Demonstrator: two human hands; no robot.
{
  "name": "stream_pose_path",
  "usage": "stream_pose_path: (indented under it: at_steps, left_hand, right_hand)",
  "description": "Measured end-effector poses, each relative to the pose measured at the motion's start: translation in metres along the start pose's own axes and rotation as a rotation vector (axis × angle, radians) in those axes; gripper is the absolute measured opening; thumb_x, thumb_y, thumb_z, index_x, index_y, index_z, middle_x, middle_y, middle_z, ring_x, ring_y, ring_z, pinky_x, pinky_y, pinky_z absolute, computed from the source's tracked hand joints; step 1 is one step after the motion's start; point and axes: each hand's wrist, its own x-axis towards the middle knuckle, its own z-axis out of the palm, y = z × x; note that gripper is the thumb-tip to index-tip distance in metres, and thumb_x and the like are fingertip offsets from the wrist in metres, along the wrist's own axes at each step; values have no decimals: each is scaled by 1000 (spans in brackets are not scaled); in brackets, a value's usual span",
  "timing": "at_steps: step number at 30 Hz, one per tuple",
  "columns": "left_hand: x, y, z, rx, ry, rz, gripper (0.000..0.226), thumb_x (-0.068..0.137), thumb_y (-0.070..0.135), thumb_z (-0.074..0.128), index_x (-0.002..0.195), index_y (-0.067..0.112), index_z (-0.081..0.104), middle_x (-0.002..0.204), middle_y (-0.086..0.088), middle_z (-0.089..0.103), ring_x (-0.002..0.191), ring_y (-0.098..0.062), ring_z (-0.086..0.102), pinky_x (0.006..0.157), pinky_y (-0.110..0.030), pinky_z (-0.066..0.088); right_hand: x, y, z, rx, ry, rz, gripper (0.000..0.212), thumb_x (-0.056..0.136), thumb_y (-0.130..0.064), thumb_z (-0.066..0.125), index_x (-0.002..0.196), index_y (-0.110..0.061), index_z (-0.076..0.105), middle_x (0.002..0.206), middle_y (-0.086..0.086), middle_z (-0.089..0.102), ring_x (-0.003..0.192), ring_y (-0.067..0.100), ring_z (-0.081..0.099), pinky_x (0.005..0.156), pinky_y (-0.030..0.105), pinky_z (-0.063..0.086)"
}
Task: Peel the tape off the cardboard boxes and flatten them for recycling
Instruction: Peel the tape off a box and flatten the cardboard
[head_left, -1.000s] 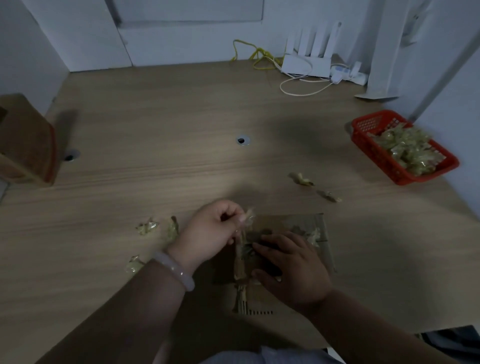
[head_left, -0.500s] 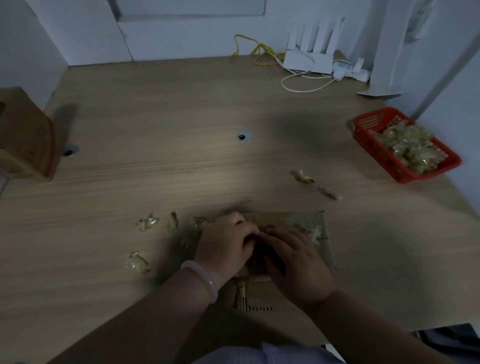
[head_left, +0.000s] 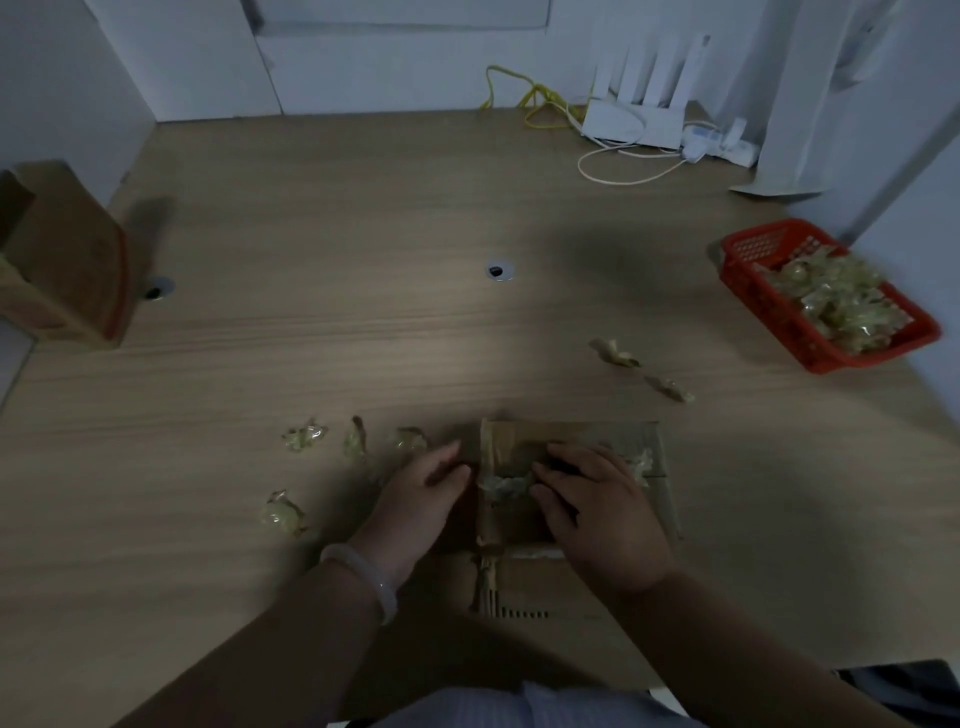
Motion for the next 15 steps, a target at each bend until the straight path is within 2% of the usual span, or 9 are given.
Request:
stream_pose_path:
  at_steps: [3,6,8,10,12,15]
  left_hand:
    - [-8,-8,6,84,-103,-34,14,91,37,60,102,43,66,105,11,71,98,-9,65,93,-38,51]
    - [-10,-10,10,181,-38,37,20,91,37,59,109,35,69,99,13,72,95,-7,67,90,-37,53]
    - [-8,-12,10,253,19,68,23,91,37,60,110,31,70,95,14,72,91,-6,67,85,-34,55]
    - [-7,-14,9,218,26,54,19,89,39,61,106,36,70,93,15,72,89,-5,67,84,-36,56]
    - [-7,-14,10,163,9,12,16,84,50,61,98,45,68,94,15,72,89,-6,67,84,-39,56]
    - [-7,-14,11,50,-2,-51,23,69,63,62,85,49,70,93,10,73,92,-12,69,88,-44,55]
  right_hand:
    - [5,-3,0,42,33,44,18,85,-24,71,101,-17,77,113,2,68,110,22,58,101,33,43]
    - [7,-4,0,72,69,66,16,82,-19,74,98,-17,77,106,1,70,106,20,60,97,34,47]
    - [6,-4,-1,72,69,33,25,84,-16,71,109,-15,73,107,2,70,106,21,61,96,38,48]
    - [5,-3,-5,88,54,23,32,88,-17,66,121,-15,67,112,3,69,109,21,60,97,39,48]
    - [5,-3,-10,88,24,32,36,91,-20,62,127,-18,62,118,3,66,113,20,58,100,36,46]
    - [-3,-7,-12,-27,15,-85,37,88,-23,64,125,-19,63,119,3,64,112,21,56,100,29,39]
